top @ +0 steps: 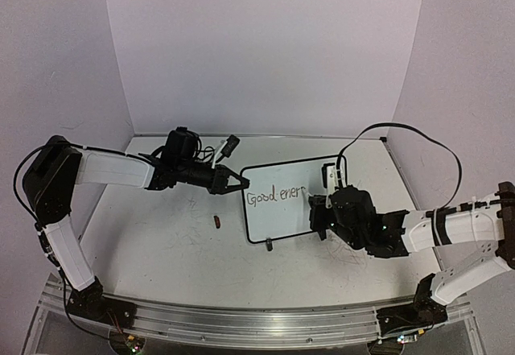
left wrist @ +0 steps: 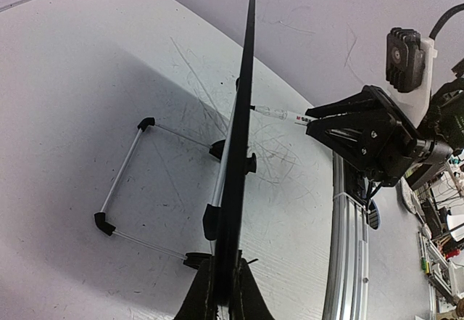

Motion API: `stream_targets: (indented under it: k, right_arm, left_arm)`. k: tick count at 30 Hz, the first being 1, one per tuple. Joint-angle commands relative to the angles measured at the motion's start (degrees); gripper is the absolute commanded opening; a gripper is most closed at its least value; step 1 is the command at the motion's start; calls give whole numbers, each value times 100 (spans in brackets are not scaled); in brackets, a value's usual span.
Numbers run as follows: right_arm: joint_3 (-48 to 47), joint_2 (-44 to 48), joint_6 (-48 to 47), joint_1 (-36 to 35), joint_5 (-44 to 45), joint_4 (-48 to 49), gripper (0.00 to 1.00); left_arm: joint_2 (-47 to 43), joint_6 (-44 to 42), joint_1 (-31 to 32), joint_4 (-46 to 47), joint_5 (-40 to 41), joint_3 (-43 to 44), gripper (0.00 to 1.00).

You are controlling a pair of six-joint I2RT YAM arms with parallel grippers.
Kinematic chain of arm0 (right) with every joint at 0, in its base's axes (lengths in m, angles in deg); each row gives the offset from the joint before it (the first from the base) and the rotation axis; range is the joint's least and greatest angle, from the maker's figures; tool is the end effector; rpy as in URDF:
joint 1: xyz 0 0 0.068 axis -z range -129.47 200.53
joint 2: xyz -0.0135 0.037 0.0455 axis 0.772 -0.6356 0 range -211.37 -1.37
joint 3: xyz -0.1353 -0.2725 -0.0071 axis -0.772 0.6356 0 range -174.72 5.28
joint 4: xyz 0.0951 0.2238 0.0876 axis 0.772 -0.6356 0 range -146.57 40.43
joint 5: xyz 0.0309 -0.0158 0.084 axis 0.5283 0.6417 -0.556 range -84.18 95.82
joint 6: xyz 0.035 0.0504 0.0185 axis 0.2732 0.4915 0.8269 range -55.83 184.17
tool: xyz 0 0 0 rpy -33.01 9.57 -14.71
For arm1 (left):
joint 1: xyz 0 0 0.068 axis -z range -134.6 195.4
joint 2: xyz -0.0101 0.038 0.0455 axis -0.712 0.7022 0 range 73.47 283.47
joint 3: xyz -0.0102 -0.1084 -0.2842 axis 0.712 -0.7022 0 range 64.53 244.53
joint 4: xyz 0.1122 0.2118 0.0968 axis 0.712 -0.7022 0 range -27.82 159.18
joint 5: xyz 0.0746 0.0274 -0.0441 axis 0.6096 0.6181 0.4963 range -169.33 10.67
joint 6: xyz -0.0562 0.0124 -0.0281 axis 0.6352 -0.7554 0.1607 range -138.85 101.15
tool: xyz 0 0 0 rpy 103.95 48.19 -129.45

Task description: Write a sentence on the whiteboard

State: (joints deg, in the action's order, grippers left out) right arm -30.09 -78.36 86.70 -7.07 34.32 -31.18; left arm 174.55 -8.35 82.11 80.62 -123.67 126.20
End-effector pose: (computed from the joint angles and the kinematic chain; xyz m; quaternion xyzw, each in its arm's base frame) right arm 0.1709 0.2254 0.2402 -0.1148 0.8125 0.1860 0.5405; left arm 0.2987 -0.2660 0.2459 0.3693 0.7290 -0.4874 0.3077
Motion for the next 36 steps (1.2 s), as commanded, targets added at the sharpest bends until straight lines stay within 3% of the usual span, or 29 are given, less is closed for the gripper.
stream_targets:
  k: [1,23,36]
  right_arm:
    - [-46,8,100,38,-169,-76,0]
    - [49,201,326,39,99,-370,0]
    - [-126,26,119,40,337,105,0]
  left_arm:
    - [-117,-154,29,-290,275,-37,0]
    - [-117,-145,29,-292,276,-41,0]
    - [-149,-154,29,-290,294,-57,0]
